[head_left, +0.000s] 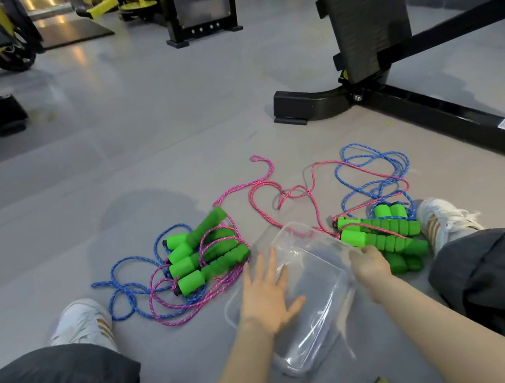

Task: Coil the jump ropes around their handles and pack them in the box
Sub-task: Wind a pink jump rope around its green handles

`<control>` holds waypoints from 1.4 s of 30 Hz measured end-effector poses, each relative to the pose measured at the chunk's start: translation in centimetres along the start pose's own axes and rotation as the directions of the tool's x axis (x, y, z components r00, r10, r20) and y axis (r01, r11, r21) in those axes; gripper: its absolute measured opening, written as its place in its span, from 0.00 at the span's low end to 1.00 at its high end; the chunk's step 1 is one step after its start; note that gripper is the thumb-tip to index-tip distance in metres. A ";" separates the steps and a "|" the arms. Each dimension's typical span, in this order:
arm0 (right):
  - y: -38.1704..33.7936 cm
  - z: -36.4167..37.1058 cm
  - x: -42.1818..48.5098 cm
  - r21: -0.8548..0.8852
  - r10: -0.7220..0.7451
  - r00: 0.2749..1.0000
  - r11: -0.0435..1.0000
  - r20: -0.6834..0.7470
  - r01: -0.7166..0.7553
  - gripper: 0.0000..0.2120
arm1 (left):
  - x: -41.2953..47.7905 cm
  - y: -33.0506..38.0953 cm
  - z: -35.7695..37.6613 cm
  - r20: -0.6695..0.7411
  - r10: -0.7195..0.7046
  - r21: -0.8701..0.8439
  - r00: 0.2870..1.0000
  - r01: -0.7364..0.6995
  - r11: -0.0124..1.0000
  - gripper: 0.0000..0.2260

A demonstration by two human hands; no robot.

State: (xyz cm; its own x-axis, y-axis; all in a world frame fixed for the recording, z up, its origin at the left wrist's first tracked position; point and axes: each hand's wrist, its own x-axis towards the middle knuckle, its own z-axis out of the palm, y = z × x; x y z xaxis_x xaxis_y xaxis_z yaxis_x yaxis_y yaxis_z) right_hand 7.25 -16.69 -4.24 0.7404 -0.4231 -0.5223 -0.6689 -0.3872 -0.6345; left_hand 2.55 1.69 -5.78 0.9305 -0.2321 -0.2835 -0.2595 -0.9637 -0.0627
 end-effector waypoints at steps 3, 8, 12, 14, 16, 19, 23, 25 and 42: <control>-0.2 1.3 0.1 -0.142 -0.001 0.998 0.990 0.061 0.009 0.20 | -0.6 -0.5 0.2 -0.007 0.088 -0.014 0.996 -0.089 0.996 0.43; -1.4 2.9 1.5 -0.130 -0.176 0.983 0.975 0.058 0.182 0.19 | -1.4 -1.3 0.6 -0.109 0.076 -0.182 0.991 -0.095 0.979 0.53; -2.7 2.8 3.1 -0.244 -0.356 0.915 0.885 0.191 0.395 0.23 | -2.2 -2.4 1.1 -0.226 0.066 -0.226 0.972 -0.119 0.967 0.49; -3.3 3.0 3.3 -0.339 -0.416 0.879 0.813 0.233 0.474 0.24 | -2.5 -2.5 1.3 -0.223 0.023 -0.247 0.975 -0.079 0.966 0.39; -3.4 3.7 2.9 -0.515 -0.471 0.847 0.678 0.244 0.525 0.27 | -2.1 -2.1 2.4 -0.222 -0.047 -0.282 0.974 -0.018 0.959 0.33; -2.8 4.6 1.8 -0.718 -0.605 0.756 0.409 0.249 0.563 0.32 | -1.6 -1.3 3.0 -0.195 -0.122 -0.324 0.973 0.054 0.945 0.34; -1.6 4.7 0.6 -0.787 -0.644 0.736 0.336 0.209 0.518 0.31 | -1.1 0.8 2.9 -0.152 -0.209 -0.445 0.966 0.122 0.887 0.35; -1.1 4.3 0.0 -0.793 -0.575 0.797 0.392 0.185 0.466 0.31 | -0.8 2.1 3.2 -0.130 -0.236 -0.506 0.963 0.140 0.851 0.35; 0.6 4.9 -2.2 -0.717 -0.455 0.879 0.564 0.143 0.409 0.38 | -0.5 -2.8 3.4 -0.176 -0.232 -0.782 0.957 0.008 0.624 0.38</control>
State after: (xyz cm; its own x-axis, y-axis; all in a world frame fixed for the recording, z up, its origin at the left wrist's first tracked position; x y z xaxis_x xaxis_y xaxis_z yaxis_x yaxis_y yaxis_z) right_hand 5.56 -12.03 -6.26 0.9646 -0.0784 -0.2517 -0.1220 -0.9791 -0.1627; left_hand 1.91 4.90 -8.69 0.9958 -0.0215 -0.0887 0.0477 -0.7059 0.7067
